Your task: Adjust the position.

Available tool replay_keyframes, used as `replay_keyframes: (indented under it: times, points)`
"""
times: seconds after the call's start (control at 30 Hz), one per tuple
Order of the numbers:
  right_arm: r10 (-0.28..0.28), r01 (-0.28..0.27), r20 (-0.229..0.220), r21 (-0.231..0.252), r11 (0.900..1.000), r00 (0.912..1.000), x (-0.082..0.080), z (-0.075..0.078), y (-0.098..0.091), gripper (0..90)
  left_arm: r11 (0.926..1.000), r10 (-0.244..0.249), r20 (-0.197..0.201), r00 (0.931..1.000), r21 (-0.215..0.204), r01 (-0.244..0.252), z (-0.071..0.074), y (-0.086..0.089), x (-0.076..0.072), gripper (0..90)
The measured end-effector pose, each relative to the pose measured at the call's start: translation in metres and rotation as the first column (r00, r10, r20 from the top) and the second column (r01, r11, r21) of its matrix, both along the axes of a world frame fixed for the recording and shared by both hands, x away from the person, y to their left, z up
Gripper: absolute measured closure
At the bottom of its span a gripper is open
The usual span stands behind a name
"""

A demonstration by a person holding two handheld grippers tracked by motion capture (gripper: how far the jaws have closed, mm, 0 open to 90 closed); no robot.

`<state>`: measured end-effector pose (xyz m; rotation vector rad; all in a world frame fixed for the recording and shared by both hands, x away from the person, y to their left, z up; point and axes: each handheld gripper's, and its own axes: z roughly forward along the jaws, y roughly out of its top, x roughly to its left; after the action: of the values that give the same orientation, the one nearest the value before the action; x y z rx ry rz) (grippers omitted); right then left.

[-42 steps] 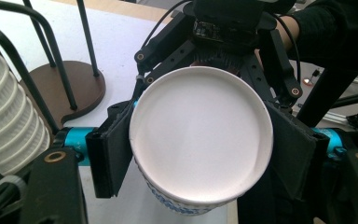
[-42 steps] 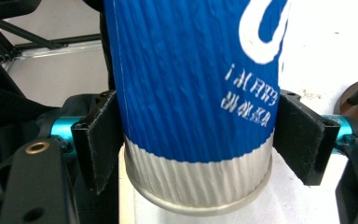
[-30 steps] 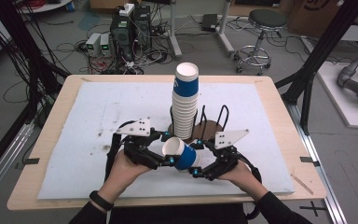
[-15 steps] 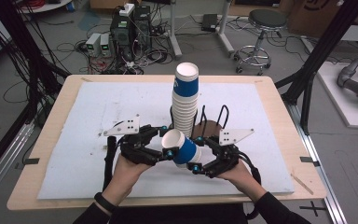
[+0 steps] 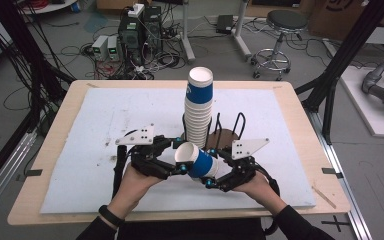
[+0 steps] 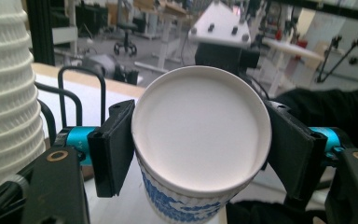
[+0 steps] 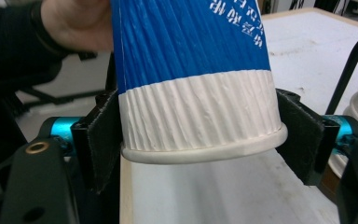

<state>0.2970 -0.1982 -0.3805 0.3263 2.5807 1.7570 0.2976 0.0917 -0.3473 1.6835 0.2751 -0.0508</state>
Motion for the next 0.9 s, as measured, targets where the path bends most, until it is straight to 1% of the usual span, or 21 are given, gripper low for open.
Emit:
replay_keyframes:
  times: [0.07, 0.13, 0.17, 0.2, 0.23, 0.3, 0.33, 0.37, 0.43, 0.47, 0.5, 0.53, 0.57, 0.6, 0.63, 0.67, 0.73, 0.77, 0.8, 0.83, 0.9]
  points:
    - [0.009, -0.009, 0.003, -0.023, 0.9997, 1.0, 0.0, 0.001, -0.001, 23.5, 0.9999, -0.01, -0.004, 0.9999, 0.014, 0.01, 0.001, 0.0, 0.0, 29.6]
    - [0.02, -0.019, 0.012, -0.046, 0.9987, 0.9997, 0.0, 0.003, -0.002, 23.7, 0.9977, -0.028, -0.013, 0.9995, 0.061, 0.029, 0.003, 0.0, 0.002, 29.2]
    - [0.026, -0.026, 0.003, -0.061, 0.9978, 0.9997, 0.0, 0.004, -0.002, 23.8, 0.9921, -0.046, -0.021, 0.9987, 0.116, 0.048, 0.005, -0.001, 0.002, 29.2]
    - [0.032, -0.031, 0.014, -0.083, 0.996, 0.9994, 0.0, 0.005, -0.002, 23.8, 0.9921, -0.046, -0.021, 0.9987, 0.116, 0.048, 0.005, -0.001, 0.002, 29.0]
    - [0.032, -0.031, 0.014, -0.083, 0.996, 0.9994, 0.0, 0.005, -0.002, 23.8, 0.9879, -0.051, -0.026, 0.9984, 0.145, 0.054, 0.006, -0.002, 0.002, 29.0]
    - [0.034, -0.031, 0.022, -0.126, 0.9916, 0.9992, -0.001, 0.008, -0.001, 23.9, 0.9771, -0.058, -0.014, 0.9982, 0.204, 0.06, 0.007, -0.004, 0.001, 29.0]
    - [0.036, -0.032, 0.027, -0.136, 0.9901, 0.999, -0.002, 0.009, -0.001, 24.1, 0.962, -0.071, -0.004, 0.9975, 0.264, 0.069, 0.007, -0.007, 0.001, 29.5]
    - [0.039, -0.034, 0.03, -0.154, 0.9876, 0.9988, -0.002, 0.01, -0.002, 24.1, 0.9576, -0.067, -0.001, 0.9977, 0.281, 0.065, 0.007, -0.008, 0.0, 29.8]
    - [0.044, -0.034, 0.047, -0.192, 0.9808, 0.9979, -0.002, 0.011, -0.001, 22.8, 0.9555, -0.077, 0.005, 0.997, 0.286, 0.073, 0.005, -0.009, 0.0, 30.2]
    - [0.044, -0.033, 0.054, -0.194, 0.9804, 0.9976, -0.002, 0.012, -0.002, 21.0, 0.9595, -0.077, 0.01, 0.997, 0.273, 0.071, 0.005, -0.008, 0.001, 30.1]
    - [0.04, -0.029, 0.059, -0.185, 0.9823, 0.9975, -0.002, 0.012, -0.002, 19.1, 0.9595, -0.077, 0.01, 0.997, 0.273, 0.071, 0.005, -0.008, 0.001, 30.0]
    - [0.028, -0.019, 0.054, -0.159, 0.987, 0.9982, -0.001, 0.013, -0.004, 18.1, 0.9677, -0.072, 0.007, 0.9974, 0.243, 0.068, 0.003, -0.007, 0.002, 30.0]
    - [0.028, -0.019, 0.054, -0.159, 0.987, 0.9982, -0.001, 0.013, -0.004, 18.1, 0.9728, -0.07, 0.001, 0.9976, 0.222, 0.068, 0.003, -0.005, 0.003, 30.0]
    - [0.01, -0.005, 0.043, -0.108, 0.9942, 0.999, 0.0, 0.014, -0.008, 17.7, 0.9853, -0.062, -0.003, 0.9981, 0.159, 0.062, 0.001, 0.0, 0.005, 30.1]
    - [0.001, 0.003, 0.051, -0.076, 0.9971, 0.9987, 0.001, 0.015, -0.01, 17.7, 0.9853, -0.062, -0.003, 0.9981, 0.159, 0.062, 0.001, 0.0, 0.005, 30.1]
    - [0.001, 0.003, 0.051, -0.076, 0.9971, 0.9987, 0.001, 0.015, -0.01, 17.7, 0.99, -0.056, 0.003, 0.9984, 0.13, 0.055, 0.0, 0.002, 0.005, 30.1]
    - [-0.021, 0.021, 0.026, -0.014, 0.9997, 0.9994, 0.002, 0.016, -0.015, 17.6, 0.9974, -0.047, 0.001, 0.9989, 0.056, 0.047, -0.001, 0.007, 0.007, 30.2]
    - [-0.039, 0.039, -0.004, 0.042, 0.9984, 0.9992, 0.003, 0.017, -0.018, 14.3, 0.999, -0.044, 0.002, 0.9991, -0.009, 0.044, -0.002, 0.01, 0.007, 30.3]
    - [-0.039, 0.039, -0.004, 0.042, 0.9984, 0.9992, 0.003, 0.017, -0.018, 14.3, 0.999, -0.044, 0.002, 0.9991, -0.009, 0.044, -0.002, 0.01, 0.007, 30.3]
    - [-0.04, 0.043, -0.028, 0.093, 0.9948, 0.9988, 0.004, 0.017, -0.019, 14.3, 0.9974, -0.048, -0.006, 0.9988, -0.054, 0.048, -0.004, 0.01, 0.008, 30.3]
    - [-0.037, 0.042, -0.043, 0.139, 0.9894, 0.9984, 0.003, 0.016, -0.019, 14.3, 0.9961, -0.051, -0.006, 0.9987, -0.072, 0.05, -0.006, 0.01, 0.008, 30.3]
